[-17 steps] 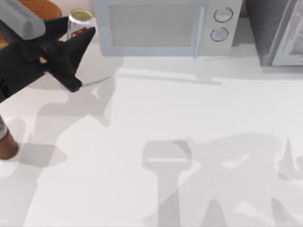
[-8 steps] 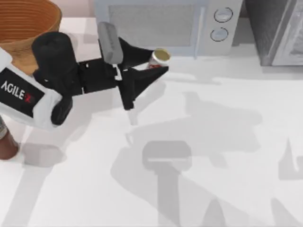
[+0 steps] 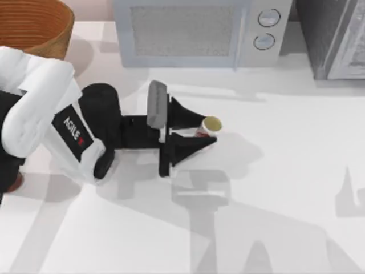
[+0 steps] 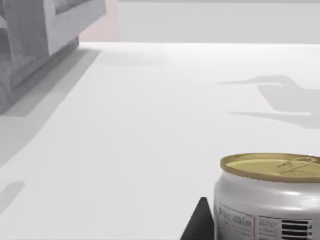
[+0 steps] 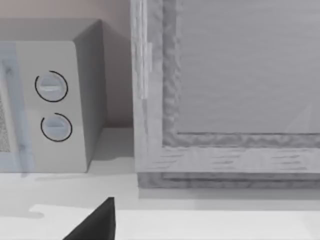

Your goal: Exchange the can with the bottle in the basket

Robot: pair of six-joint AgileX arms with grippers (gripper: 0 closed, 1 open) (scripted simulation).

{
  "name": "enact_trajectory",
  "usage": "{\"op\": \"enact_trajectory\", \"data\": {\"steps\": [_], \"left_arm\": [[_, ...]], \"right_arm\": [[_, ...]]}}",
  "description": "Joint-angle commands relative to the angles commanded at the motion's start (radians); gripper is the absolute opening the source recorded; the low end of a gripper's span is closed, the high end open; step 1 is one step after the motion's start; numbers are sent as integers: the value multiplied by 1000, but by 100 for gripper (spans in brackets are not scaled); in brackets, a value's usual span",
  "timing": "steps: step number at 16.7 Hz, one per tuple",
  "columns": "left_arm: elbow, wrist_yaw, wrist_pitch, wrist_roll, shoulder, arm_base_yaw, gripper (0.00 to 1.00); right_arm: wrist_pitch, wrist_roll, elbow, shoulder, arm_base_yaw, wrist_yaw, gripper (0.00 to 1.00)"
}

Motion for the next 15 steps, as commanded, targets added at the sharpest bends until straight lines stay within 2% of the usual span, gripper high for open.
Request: {"op": "enact_trajectory", "data": {"steps": [6,15], "left_arm": [[5,6,6,0,13,-1,0],[5,6,6,0,13,-1,68]], "right_arm": [[0,0,0,0,0,0,100],[0,0,0,0,0,0,100]]}}
